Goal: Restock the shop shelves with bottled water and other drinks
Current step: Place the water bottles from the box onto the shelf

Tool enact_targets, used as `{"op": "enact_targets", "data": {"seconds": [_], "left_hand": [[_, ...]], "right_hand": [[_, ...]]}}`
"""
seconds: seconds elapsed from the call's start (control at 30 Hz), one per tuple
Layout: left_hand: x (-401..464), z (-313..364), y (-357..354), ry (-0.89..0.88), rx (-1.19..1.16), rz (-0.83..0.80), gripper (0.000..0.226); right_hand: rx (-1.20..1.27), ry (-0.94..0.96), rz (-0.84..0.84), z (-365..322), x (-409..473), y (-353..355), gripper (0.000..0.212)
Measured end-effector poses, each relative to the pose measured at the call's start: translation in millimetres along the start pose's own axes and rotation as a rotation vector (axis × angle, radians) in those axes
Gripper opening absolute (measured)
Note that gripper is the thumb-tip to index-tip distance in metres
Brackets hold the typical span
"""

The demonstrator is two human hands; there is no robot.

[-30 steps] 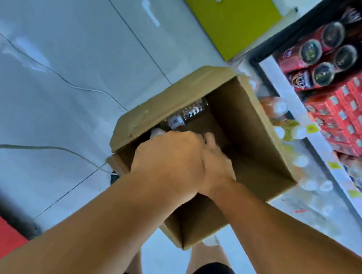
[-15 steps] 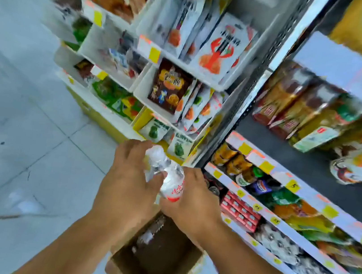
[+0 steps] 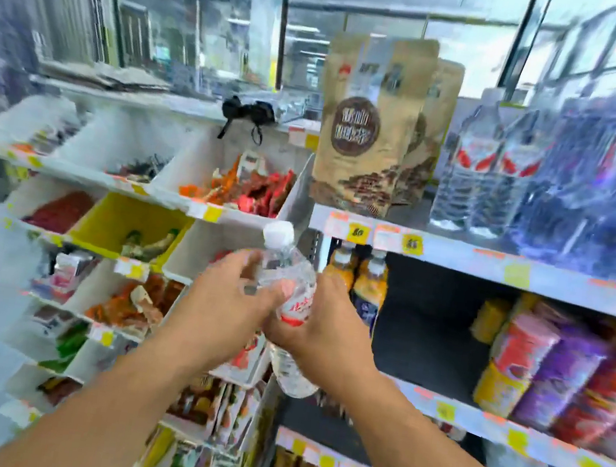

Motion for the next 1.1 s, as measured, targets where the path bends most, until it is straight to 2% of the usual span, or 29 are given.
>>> {"op": "enact_targets", "data": {"seconds": [0.07,0.2,0.3,0.43,0.57,0.63,0.67,0.73,0.8,0.93,1.0,1.1], "left_hand": [[6.8,32.0,2.7,-0.056,0.011,-0.005,0.046],[15.9,78.8,-4.2,-0.118,0.000,0.016,0.046],[22.8,117.2,-22.8,-0.144,-0.007,0.006,0.061],[33.9,168.9,-55.4,-0.207,-0.084,0.026,0.048],[47.3,210.1,-91.5,-0.265,-0.105,0.037,0.075],[58.5,226.0,-107.4,-0.273,-0.164,-0.005,0.068],[64.0,234.4,-114.7,-0.272,-0.184,-0.024,0.061],[78.3,247.4,-127.6,-0.285,-0.211,-0.053,0.064],[93.5,256.2,-138.2,-0.288,-0.250,-0.079,0.072],[124.9,262.8,-151.7,-0.312,-0.213,-0.104,0.071],[141.2,260.1,-154.6,-0.301,-0.178,-0.105,0.073],[166.8,249.0,-160.3,-0.277,-0.176,-0.119,0.074]], "right_hand": [[0.022,0.021,0.065,-11.0,-2.6,34.7,0.058],[0.006,0.024,0.145,-22.4,-3.5,85.2,0.055],[-0.014,0.064,0.195,-20.5,-3.8,124.7,0.056],[0.008,0.091,0.248,-3.2,-9.4,182.6,0.059],[0.077,0.063,0.249,22.7,-23.7,237.7,0.057],[0.099,0.087,0.255,35.8,-26.9,257.5,0.060],[0.100,0.092,0.263,42.2,-25.0,264.9,0.064],[0.124,0.077,0.291,51.8,-20.2,277.7,0.070],[0.159,0.063,0.335,59.9,-11.1,285.8,0.062],[0.156,0.022,0.442,70.0,13.9,289.4,0.047],[0.143,0.023,0.480,74.7,27.1,286.8,0.052],[0.076,0.021,0.449,86.4,37.2,278.9,0.073]]}}
Point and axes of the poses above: each hand's wrist, its own x-axis towards the middle knuckle, its own y-axis out of the back of the hand, z = x × y, the point moved 2 cm from there along x, towards the middle knuckle, and after that the axes turned 7 degrees about -z, right-handed, at the moved point
